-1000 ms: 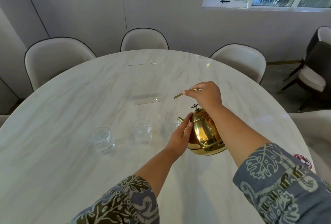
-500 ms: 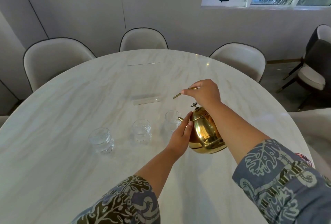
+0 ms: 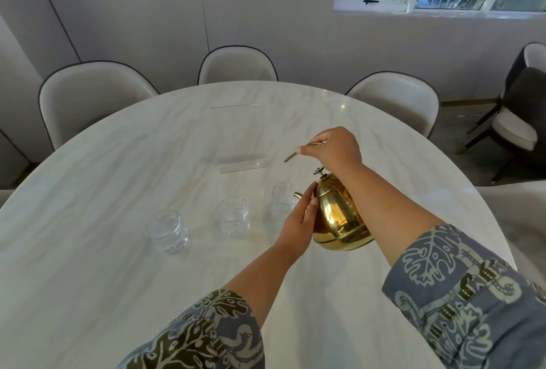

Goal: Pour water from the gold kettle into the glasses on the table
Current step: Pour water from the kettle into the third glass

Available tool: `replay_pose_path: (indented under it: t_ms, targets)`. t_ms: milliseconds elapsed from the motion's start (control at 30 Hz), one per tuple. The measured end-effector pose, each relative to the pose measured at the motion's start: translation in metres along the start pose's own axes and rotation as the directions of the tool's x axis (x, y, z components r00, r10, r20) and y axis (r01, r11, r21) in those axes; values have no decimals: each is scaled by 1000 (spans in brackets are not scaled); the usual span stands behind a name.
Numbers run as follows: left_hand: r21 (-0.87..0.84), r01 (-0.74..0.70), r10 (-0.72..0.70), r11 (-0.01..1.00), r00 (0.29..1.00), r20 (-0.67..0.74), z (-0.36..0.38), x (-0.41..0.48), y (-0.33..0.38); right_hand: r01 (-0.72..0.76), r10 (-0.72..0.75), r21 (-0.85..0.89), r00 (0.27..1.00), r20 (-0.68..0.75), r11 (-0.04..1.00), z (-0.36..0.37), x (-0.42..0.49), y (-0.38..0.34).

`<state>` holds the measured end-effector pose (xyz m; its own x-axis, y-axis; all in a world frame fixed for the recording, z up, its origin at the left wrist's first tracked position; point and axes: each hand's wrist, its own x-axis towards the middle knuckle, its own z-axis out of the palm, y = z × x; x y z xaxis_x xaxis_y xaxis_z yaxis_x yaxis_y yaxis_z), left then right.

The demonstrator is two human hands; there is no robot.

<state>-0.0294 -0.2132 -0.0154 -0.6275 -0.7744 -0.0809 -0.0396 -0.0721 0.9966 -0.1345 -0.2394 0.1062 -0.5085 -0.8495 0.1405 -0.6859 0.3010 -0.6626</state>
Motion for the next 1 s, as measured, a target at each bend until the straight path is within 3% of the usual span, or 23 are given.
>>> replay_pose_path:
  t_ms: [567,1000]
  targets:
    - [-22,1,-2,1000,1000,-9,2,-2,2,30,-29,-41,999,12,999,2,5,1]
    - [53,-1,0,999,1000,12,4,-4,1,10,-8,53,999,-35,999,0,-1,14]
